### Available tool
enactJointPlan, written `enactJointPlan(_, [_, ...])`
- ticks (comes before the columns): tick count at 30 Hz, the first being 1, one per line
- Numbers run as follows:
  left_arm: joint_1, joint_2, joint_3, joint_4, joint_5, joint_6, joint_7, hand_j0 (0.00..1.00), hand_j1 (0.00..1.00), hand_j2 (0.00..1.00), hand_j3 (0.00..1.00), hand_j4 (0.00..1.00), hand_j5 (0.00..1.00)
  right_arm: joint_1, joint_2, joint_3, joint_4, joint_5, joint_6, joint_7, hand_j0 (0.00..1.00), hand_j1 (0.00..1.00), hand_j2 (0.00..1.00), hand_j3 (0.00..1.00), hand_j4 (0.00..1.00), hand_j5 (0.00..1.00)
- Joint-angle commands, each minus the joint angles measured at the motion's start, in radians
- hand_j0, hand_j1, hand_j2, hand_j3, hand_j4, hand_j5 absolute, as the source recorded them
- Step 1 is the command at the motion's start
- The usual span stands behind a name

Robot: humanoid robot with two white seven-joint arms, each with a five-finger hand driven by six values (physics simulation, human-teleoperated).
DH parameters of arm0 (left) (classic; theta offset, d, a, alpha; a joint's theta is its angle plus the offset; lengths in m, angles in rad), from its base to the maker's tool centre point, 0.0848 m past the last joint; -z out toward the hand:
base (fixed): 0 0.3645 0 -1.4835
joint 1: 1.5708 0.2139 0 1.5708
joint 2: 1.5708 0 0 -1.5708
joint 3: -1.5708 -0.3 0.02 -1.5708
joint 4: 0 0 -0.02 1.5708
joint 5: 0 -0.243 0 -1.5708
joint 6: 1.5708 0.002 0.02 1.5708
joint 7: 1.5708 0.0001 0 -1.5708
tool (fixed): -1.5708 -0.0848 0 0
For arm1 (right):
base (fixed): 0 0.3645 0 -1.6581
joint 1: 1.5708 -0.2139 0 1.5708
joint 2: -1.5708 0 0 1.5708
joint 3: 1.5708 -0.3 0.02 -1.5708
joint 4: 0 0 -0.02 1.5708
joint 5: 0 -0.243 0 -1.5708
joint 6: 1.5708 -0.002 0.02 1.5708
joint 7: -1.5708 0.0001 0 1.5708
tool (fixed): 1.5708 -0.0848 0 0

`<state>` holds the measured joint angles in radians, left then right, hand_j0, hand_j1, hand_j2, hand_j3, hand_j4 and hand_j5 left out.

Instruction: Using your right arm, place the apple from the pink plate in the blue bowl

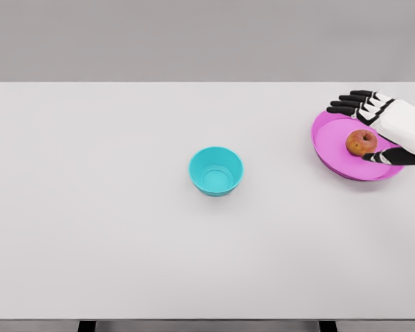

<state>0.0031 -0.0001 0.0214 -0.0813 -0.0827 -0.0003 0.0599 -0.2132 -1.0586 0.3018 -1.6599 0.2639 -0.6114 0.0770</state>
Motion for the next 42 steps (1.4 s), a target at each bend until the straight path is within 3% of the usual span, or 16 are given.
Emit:
enactJointPlan(1, [0.0,0.0,0.0,0.0,0.0,0.0,0.0,1.0,1.0,1.0,1.0,1.0,1.0,0.0,-0.003,0.005,-0.001,-0.006,0.001,0.001,1.0,1.0,1.0,1.0,1.0,1.0])
enactJointPlan(6, [0.0,0.0,0.0,0.0,0.0,0.0,0.0,1.0,1.0,1.0,1.0,1.0,1.0,-0.003,-0.014,-0.041,0.032,-0.008,0.001,0.001,1.0,1.0,1.0,1.0,1.0,1.0])
enactJointPlan(8, [0.0,0.0,0.0,0.0,0.0,0.0,0.0,1.0,1.0,1.0,1.0,1.0,1.0,-0.003,-0.012,-0.044,0.095,-0.006,0.001,0.023,1.0,1.0,1.0,1.0,1.0,1.0])
enactJointPlan(11, [0.0,0.0,0.0,0.0,0.0,0.0,0.0,1.0,1.0,1.0,1.0,1.0,1.0,-0.051,-0.001,-0.064,0.146,-0.008,0.001,0.438,1.0,1.0,1.0,1.0,1.0,1.0])
enactJointPlan(13, [0.0,0.0,0.0,0.0,0.0,-0.001,0.0,1.0,1.0,1.0,1.0,1.0,1.0,-0.083,-0.001,-0.07,0.183,-0.006,0.001,0.497,1.0,1.0,1.0,1.0,1.0,1.0])
enactJointPlan(19, [0.0,0.0,0.0,0.0,0.0,-0.001,0.0,1.0,1.0,1.0,1.0,1.0,1.0,-0.19,0.035,-0.044,0.356,-0.005,0.001,0.534,1.0,1.0,1.0,1.0,1.0,1.0])
enactJointPlan(23, [0.0,0.0,0.0,0.0,0.0,-0.001,0.0,1.0,1.0,1.0,1.0,1.0,1.0,-0.372,0.107,0.147,0.45,-0.003,0.001,0.534,1.0,1.0,1.0,1.0,1.0,1.0])
enactJointPlan(27, [0.0,0.0,0.0,0.0,0.0,0.0,0.0,1.0,1.0,1.0,1.0,1.0,1.0,-0.482,0.173,0.281,0.546,-0.003,0.001,0.534,1.0,1.0,1.0,1.0,1.0,1.0])
enactJointPlan(32, [0.0,0.0,0.0,0.0,0.0,-0.001,0.0,1.0,1.0,1.0,1.0,1.0,1.0,-0.52,0.184,0.307,0.631,0.0,0.001,0.534,1.0,1.0,1.0,1.0,1.0,1.0])
enactJointPlan(36, [0.0,0.0,0.0,0.0,0.0,0.0,0.0,1.0,1.0,1.0,1.0,1.0,1.0,-0.54,0.206,0.33,0.655,0.008,0.001,0.534,1.0,1.0,1.0,1.0,1.0,1.0])
enactJointPlan(39, [0.0,0.0,0.0,0.0,0.0,-0.001,0.0,1.0,1.0,1.0,1.0,1.0,1.0,-0.604,0.242,0.41,0.723,0.012,0.001,0.534,1.0,1.0,1.0,1.0,1.0,1.0])
enactJointPlan(42, [0.0,0.0,0.0,0.0,0.0,0.0,0.0,1.0,1.0,1.0,1.0,1.0,1.0,-0.614,0.25,0.428,0.746,0.012,0.001,0.534,1.0,1.0,1.0,1.0,1.0,1.0])
